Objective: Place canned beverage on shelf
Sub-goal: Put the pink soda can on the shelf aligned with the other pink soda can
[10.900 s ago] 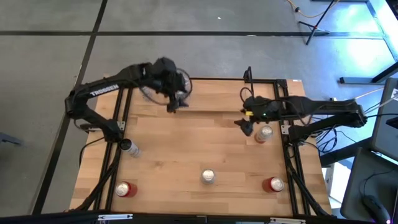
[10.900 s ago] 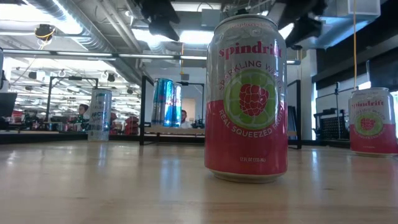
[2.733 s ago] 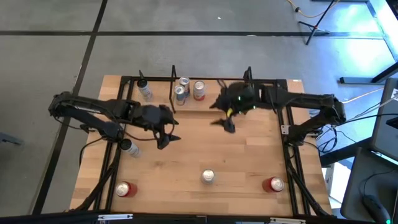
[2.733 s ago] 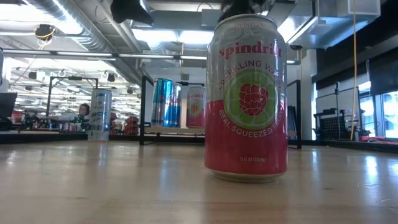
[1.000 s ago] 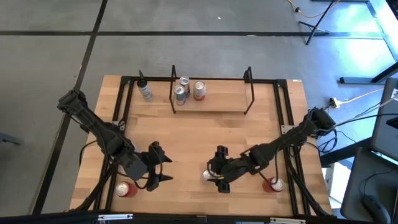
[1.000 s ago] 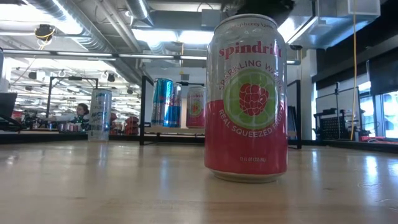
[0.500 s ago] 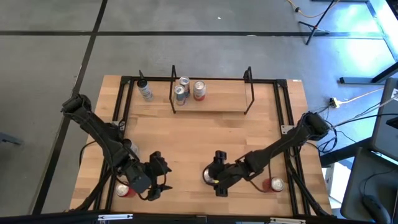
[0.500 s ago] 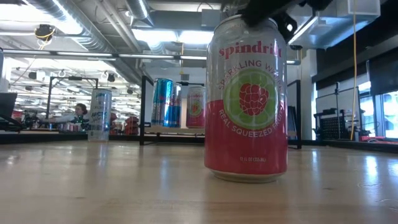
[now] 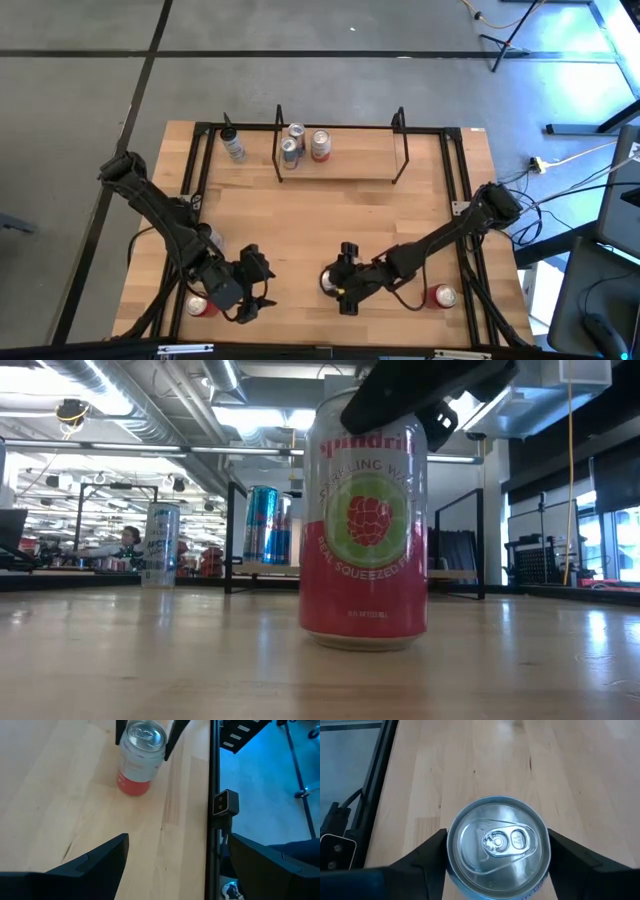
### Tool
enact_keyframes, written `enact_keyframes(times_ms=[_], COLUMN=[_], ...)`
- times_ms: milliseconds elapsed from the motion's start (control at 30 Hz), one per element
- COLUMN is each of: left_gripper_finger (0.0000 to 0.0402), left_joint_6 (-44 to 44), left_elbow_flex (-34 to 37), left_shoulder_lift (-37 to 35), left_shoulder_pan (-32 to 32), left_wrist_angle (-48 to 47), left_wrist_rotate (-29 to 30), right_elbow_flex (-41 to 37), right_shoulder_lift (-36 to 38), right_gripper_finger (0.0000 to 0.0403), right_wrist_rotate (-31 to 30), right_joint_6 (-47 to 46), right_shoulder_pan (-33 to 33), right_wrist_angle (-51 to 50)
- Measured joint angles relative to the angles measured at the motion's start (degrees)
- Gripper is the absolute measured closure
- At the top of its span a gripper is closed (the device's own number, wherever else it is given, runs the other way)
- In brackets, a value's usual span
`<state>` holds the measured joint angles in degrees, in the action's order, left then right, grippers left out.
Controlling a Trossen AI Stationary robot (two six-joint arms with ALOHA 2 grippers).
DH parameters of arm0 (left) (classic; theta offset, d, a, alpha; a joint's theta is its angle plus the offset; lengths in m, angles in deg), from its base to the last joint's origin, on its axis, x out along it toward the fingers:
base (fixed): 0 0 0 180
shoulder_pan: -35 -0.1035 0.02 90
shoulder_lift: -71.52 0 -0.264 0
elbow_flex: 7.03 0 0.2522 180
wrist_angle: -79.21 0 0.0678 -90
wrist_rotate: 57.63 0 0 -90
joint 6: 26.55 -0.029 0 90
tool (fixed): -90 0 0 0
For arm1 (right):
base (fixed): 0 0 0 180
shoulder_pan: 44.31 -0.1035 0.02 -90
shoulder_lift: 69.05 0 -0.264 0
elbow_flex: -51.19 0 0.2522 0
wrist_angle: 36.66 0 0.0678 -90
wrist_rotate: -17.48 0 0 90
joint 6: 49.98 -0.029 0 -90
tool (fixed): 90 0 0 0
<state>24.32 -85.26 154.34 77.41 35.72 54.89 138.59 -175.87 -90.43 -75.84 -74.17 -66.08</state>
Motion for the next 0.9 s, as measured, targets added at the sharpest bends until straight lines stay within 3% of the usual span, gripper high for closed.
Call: enact_keyframes(times_ms=[400, 667, 900], left_gripper_finger=[0.0076, 0.0076, 0.0076], left_joint_6=[-0.4, -1.2, -2.7], left_elbow_flex=[0.0, 0.0, 0.0], left_shoulder_lift=[-8.1, -10.5, -10.6], left_shoulder_pan=[-0.2, -2.1, -6.0], left_wrist_angle=[-2.1, -6.1, -8.4], left_wrist_rotate=[1.2, 2.0, 1.6], right_elbow_flex=[-0.4, -0.3, -0.3], right_shoulder_lift=[6.6, 11.7, 12.6], right_gripper_finger=[0.0157, 0.0157, 0.0157], right_wrist_rotate=[-0.4, -0.2, 4.5], right_joint_6=[0.9, 5.4, 11.7], right_shoulder_pan=[3.6, 11.0, 19.0], right_wrist_angle=[-2.5, -1.8, -2.2])
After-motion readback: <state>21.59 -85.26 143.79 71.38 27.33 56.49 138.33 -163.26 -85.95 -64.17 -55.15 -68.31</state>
